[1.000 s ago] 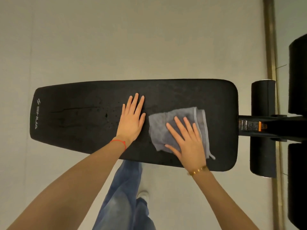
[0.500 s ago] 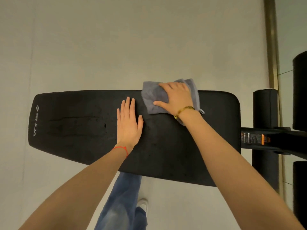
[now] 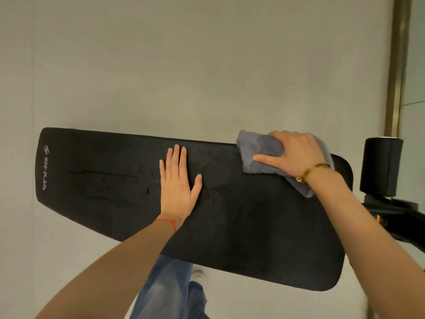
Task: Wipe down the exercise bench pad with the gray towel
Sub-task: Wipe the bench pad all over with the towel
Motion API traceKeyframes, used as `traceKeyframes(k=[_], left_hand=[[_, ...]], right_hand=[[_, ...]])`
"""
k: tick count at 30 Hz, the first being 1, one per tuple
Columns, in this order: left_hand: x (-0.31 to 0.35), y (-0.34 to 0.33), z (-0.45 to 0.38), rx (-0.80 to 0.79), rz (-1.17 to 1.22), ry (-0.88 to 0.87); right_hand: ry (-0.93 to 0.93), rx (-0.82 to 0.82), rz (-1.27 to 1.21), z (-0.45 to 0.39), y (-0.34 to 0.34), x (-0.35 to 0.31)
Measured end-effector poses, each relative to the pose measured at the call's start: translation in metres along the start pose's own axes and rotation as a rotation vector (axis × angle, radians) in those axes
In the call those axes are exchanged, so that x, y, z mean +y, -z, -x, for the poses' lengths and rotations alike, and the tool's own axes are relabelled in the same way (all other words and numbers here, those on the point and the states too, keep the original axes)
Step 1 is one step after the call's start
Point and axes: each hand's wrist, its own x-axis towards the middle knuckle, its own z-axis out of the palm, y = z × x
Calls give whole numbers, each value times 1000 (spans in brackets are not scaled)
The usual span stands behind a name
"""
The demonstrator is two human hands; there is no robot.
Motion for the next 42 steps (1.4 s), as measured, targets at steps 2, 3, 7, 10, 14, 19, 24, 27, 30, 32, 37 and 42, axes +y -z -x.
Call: traceKeyframes(k=[2,3,7,10,14,19,24,27,30,32,37,42], left_hand=[[0,-1,-1,1,-14,-9],[0,-2,-1,2,-19,-13],[-5,-3,-1,-8,-33,-16],[-9,-2,0,-10,-19,-34],[-4,1,2,-10,-25,-32],[-3,1,1,-39,-55,-27],[-4,1,2,-31,-50,-45],[-6,3,4,-17,-4,-59],[-8,4,9,-5,25,-61],[-11,1,20,2,24,-71],[-20,-16,66,13,51,-83],[-34,-32,99,39,39,-87]], right_hand=[[14,-139,-43,-33,-10,-36],[38,-206,-50,-51,-18,-60],[104,-332,-87,-92,-36,-124],[96,-278,-153,-66,-27,-89],[-9,-157,-113,0,4,0],[-221,-75,-117,45,29,49],[-46,-160,11,-18,-6,-28],[21,-102,70,-37,-32,-72],[104,114,31,-1,-50,-69],[166,197,50,44,-64,-60],[40,232,58,159,-113,-69],[41,288,138,143,-113,-65]])
